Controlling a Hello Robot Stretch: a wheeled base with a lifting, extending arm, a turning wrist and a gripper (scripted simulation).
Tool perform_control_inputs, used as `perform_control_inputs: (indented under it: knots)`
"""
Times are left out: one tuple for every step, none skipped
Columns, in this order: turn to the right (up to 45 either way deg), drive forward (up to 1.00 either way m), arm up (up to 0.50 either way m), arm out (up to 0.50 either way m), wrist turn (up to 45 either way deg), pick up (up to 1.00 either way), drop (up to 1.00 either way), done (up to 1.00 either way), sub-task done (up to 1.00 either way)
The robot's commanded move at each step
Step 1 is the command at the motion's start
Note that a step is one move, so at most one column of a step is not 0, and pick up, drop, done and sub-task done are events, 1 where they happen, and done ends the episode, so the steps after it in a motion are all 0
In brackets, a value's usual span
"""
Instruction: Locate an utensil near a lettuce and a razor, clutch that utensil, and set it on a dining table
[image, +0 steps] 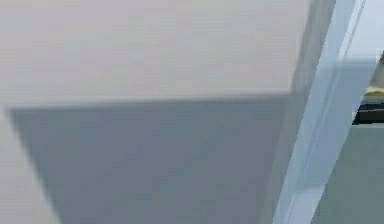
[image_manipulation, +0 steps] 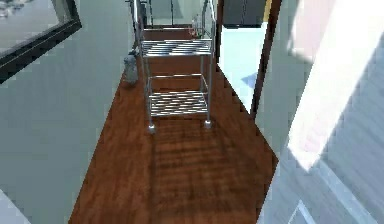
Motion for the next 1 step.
perform_control_inputs:
  knots:
    - [45.0, 0.0, 0.0, 0.0, 0.0, 0.0, 0.0, 0.0, 0.0]
